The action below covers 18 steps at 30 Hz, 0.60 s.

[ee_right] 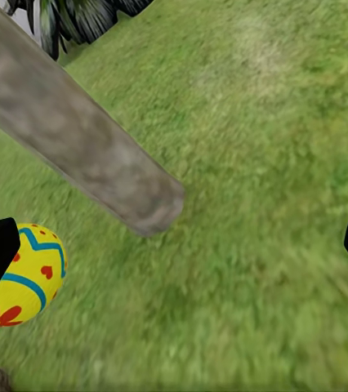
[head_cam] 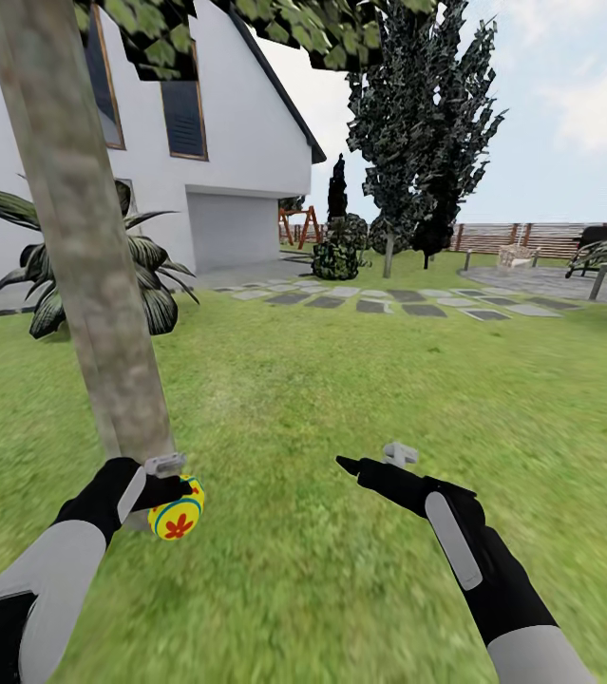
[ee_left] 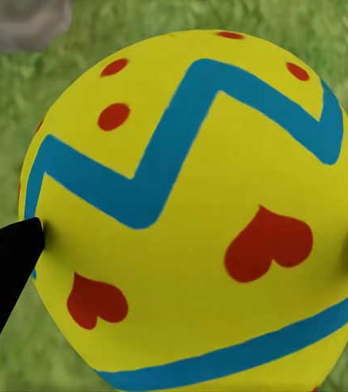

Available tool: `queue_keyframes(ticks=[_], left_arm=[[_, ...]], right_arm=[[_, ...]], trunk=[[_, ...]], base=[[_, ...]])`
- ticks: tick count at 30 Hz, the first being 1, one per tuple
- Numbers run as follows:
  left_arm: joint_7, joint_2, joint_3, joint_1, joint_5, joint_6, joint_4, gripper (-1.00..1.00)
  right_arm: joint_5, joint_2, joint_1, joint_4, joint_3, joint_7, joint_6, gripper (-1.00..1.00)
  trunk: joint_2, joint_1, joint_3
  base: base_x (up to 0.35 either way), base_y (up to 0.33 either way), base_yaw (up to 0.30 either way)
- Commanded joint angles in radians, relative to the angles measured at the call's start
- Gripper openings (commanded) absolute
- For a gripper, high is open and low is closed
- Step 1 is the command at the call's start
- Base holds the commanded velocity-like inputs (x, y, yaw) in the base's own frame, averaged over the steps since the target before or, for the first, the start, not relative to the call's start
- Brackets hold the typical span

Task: Take the three Easter eggs out of the wicker basket on the lawn in the garden, then place them on the lawn next to a single tree (choose any tree) so that all three eggs are next to the same tree and none are left in the basket.

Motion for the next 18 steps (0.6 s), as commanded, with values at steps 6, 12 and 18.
queue_keyframes(ticks=[6,12,18], left_arm=[[-0.007,-0.001,0.006,-0.001,-0.002,0.006,-0.006,-1.0],[-0.007,-0.002,0.006,-0.001,-0.003,0.007,-0.005,-1.0],[-0.006,-0.002,0.006,-0.001,-0.003,0.007,-0.005,-1.0]], right_arm=[[0.001,0.0,-0.001,0.0,0.001,0.002,0.003,1.0],[0.001,0.0,-0.001,0.001,0.002,0.002,0.003,1.0],[0.001,0.0,-0.001,0.001,0.001,0.002,0.003,1.0]], trunk=[[-0.043,0.023,-0.02],[-0.085,0.046,-0.039],[-0.127,0.069,-0.058]], base=[[0.0,0.0,0.0],[0.0,0.0,0.0],[0.0,0.0,0.0]])
